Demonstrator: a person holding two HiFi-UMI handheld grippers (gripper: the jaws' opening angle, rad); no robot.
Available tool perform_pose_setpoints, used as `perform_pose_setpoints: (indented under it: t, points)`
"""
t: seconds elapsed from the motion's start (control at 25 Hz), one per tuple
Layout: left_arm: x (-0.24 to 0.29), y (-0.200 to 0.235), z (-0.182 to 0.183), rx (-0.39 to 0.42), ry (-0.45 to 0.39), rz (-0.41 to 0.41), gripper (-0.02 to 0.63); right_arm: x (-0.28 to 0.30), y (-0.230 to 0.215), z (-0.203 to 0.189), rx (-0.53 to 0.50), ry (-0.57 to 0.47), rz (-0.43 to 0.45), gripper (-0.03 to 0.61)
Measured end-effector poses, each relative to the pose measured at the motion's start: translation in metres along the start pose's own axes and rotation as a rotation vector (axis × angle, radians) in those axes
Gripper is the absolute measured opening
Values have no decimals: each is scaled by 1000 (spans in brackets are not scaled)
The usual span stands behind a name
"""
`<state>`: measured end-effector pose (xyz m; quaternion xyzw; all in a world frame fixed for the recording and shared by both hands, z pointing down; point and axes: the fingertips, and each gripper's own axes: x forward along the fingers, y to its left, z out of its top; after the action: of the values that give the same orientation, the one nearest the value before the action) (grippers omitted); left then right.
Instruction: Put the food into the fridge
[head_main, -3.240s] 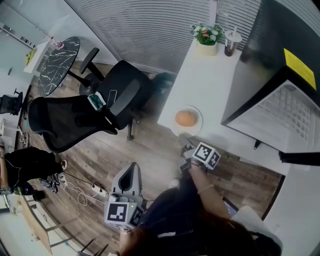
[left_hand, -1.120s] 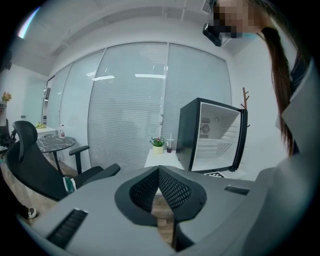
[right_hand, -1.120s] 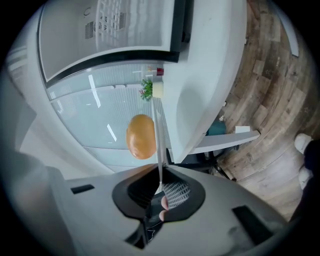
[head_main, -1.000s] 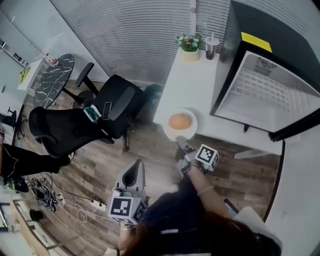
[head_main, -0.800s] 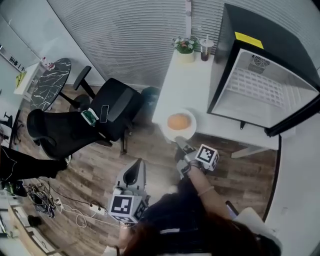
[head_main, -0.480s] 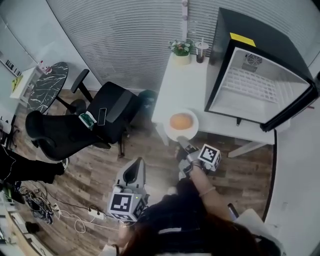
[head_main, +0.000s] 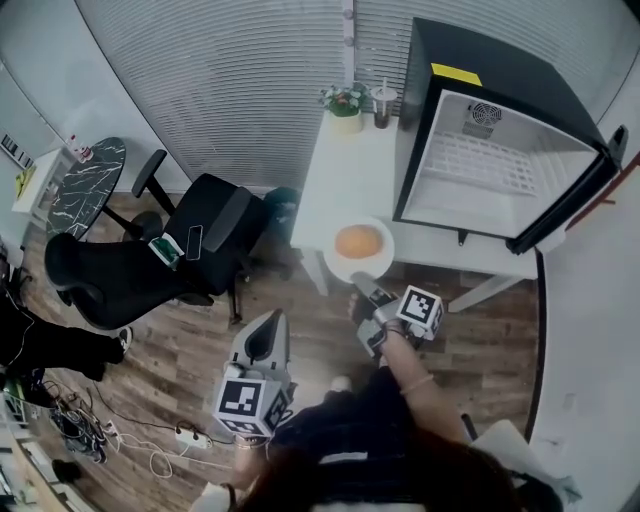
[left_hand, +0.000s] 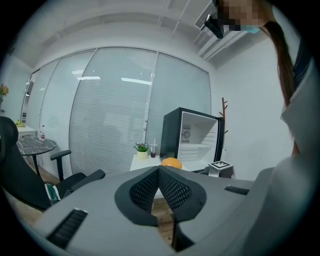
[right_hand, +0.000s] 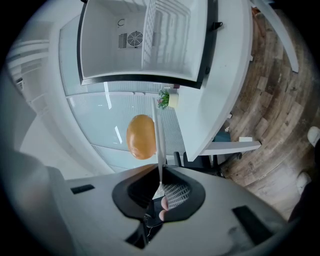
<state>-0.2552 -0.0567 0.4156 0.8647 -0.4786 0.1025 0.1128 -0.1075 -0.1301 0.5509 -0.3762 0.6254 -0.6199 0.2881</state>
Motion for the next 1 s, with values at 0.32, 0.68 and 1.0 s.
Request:
perform_pose_setpoints:
  t: [0.32, 0.68, 1.0]
  points:
    - [28, -39, 8, -17, -26, -19, 0, -27, 6, 14, -4, 56, 7, 12]
    - [57, -92, 10, -26, -12, -28, 0, -64, 17, 47, 11, 101, 30, 12]
    - [94, -125, 13, -21, -2, -47, 0, -92, 24, 92, -1, 93, 44, 12]
